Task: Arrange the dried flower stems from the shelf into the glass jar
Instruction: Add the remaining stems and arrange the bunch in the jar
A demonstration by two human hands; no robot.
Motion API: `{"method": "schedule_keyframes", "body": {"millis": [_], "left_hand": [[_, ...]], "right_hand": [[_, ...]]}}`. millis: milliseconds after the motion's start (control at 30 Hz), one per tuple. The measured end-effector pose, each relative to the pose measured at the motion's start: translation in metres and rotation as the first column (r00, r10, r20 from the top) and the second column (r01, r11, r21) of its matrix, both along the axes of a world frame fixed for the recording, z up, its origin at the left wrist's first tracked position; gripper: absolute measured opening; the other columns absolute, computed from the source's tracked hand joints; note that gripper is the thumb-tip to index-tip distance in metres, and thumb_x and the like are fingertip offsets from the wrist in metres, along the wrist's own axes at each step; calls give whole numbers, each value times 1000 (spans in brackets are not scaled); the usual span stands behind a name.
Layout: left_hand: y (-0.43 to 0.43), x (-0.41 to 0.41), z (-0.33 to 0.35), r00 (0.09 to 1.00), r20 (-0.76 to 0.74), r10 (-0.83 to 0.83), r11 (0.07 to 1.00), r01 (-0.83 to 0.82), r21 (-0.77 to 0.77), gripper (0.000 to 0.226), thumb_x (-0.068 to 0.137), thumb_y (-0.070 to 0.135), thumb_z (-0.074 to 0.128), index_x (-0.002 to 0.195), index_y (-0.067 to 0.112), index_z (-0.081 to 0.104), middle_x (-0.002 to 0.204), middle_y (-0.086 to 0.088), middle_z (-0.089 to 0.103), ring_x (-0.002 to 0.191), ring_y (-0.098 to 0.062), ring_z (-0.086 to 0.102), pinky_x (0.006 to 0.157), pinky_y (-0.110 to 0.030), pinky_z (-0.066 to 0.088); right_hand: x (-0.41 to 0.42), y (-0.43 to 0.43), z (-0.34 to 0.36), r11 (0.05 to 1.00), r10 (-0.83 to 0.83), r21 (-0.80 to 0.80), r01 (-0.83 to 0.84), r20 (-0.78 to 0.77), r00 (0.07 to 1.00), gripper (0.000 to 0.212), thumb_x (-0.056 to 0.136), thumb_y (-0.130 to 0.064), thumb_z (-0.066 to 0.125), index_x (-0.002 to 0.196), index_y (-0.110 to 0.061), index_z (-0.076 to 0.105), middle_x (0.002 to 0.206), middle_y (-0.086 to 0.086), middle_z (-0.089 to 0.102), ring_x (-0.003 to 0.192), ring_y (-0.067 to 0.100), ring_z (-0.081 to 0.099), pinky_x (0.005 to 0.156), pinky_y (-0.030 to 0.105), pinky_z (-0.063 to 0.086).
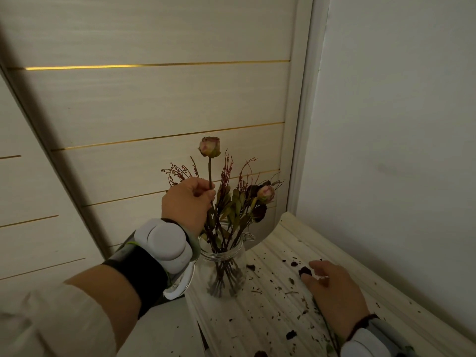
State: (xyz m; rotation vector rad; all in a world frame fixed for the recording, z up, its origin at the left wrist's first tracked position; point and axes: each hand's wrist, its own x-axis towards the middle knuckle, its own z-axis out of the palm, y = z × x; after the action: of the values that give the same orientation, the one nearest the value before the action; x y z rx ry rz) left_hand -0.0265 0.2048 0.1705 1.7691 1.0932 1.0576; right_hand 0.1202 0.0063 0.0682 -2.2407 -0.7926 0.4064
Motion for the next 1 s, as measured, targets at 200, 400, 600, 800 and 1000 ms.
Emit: {"method": "schedule_keyframes", "body": {"millis": [200, 400, 600, 800, 1000], "left_hand": [[2, 3, -5, 999, -51, 8, 999, -6, 33, 10, 85, 17, 65, 86, 27, 66, 88, -2, 72, 86, -20, 68, 86, -41, 56], [1, 5, -15, 990, -141, 9, 1000, -5, 28, 11, 85, 19, 64, 95, 22, 69, 90, 0, 71, 87, -19, 67, 90, -39, 54], [-5, 9, -26, 969, -246, -6, 1000, 12, 23, 10, 85, 20, 64, 93, 22, 69, 91, 0, 71, 87, -18, 67, 89, -36, 54], [-6, 9, -30, 940, -337, 43, 994, -5, 111, 16, 89, 24, 60, 102, 20, 67, 89, 6, 64, 86, -10, 58, 77, -20, 41], [-7, 14, -34, 926, -374, 39, 988, 19, 152, 18, 89, 25, 59, 104, 19, 67, 95, 2, 70, 86, -13, 61, 79, -21, 44]], "right_hand": [[-13, 7, -2, 997, 55, 63, -54, -3, 999, 31, 90, -34, 56, 120, -24, 55, 107, -7, 53, 87, 7, 52, 68, 10, 34], [-17, 10, -8, 995, 59, 88, -56, -36, 998, 30, 90, -31, 58, 119, -23, 57, 104, -7, 55, 86, 5, 51, 76, 14, 36], [-17, 12, -16, 996, 71, 48, -69, -26, 997, 31, 90, -35, 56, 120, -26, 54, 105, -10, 53, 86, 2, 51, 71, 11, 34], [-16, 10, -24, 997, 80, 17, -79, -49, 996, 33, 90, -35, 56, 121, -26, 54, 107, -9, 54, 88, 3, 52, 70, 12, 37], [-18, 11, -26, 996, 89, 24, -88, -63, 994, 31, 91, -33, 55, 121, -24, 54, 108, -8, 54, 87, 2, 51, 62, 5, 33]]}}
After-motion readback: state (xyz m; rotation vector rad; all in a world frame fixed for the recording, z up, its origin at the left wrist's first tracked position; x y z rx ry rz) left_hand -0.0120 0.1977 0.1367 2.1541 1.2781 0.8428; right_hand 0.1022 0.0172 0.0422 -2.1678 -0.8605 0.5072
